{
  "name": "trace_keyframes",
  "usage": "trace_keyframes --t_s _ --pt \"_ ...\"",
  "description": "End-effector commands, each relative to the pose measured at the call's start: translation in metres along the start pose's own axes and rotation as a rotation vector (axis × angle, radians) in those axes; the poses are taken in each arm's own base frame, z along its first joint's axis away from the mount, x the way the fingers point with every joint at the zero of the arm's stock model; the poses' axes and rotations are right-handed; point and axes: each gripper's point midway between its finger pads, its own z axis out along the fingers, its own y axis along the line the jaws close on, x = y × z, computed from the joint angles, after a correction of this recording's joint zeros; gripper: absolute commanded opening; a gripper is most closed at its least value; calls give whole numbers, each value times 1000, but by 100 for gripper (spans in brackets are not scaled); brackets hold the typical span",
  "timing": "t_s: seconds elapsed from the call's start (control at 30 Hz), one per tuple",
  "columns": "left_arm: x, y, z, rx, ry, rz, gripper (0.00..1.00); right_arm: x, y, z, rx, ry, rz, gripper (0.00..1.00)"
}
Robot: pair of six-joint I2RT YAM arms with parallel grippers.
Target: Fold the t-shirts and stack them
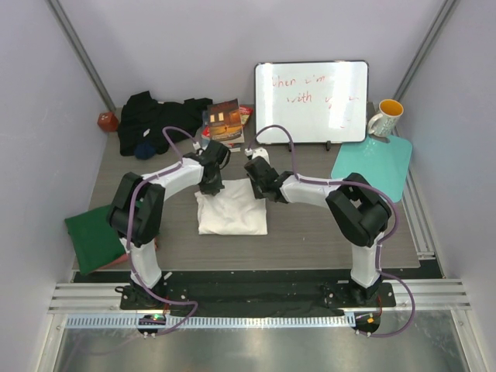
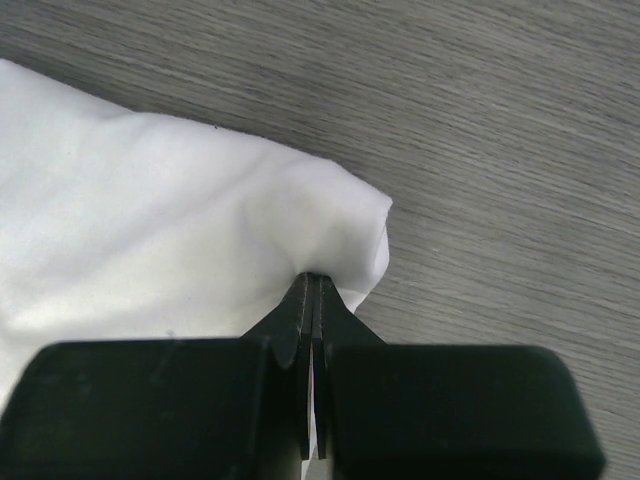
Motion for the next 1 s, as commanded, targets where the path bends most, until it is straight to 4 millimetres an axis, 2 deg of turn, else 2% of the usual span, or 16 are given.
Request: trace_keyframes --t_s 0.0,0.2,0.37,0.6,0.7,0.73,0.83,0.87,0.93,0.97 --pt "15 35 17 -118 32 -44 0 13 -17 6 51 28 -1 1" --pt "18 59 7 -204 19 -71 0 15 -29 4 77 33 13 1" --pt "19 63 3 -216 23 -70 0 19 -32 4 82 42 19 1" --pt "21 69 -2 -240 22 -67 0 14 -35 -3 86 24 15 1" --pt "19 73 -9 -253 12 -71 9 9 -38 -9 88 10 12 1" --pt "17 73 -11 -255 7 -76 16 5 -39 -13 90 -1 13 1" --pt "8 75 -26 -256 -29 -104 22 -9 -40 -26 88 -29 23 1" --pt "4 75 -38 -243 -44 -118 22 -21 -40 -43 72 -53 35 1" --pt "-6 68 -53 -191 -70 -136 24 -35 -33 -63 13 -87 61 1" --pt "-8 65 -60 -170 -78 -138 26 -55 -30 -85 -26 -146 88 1"
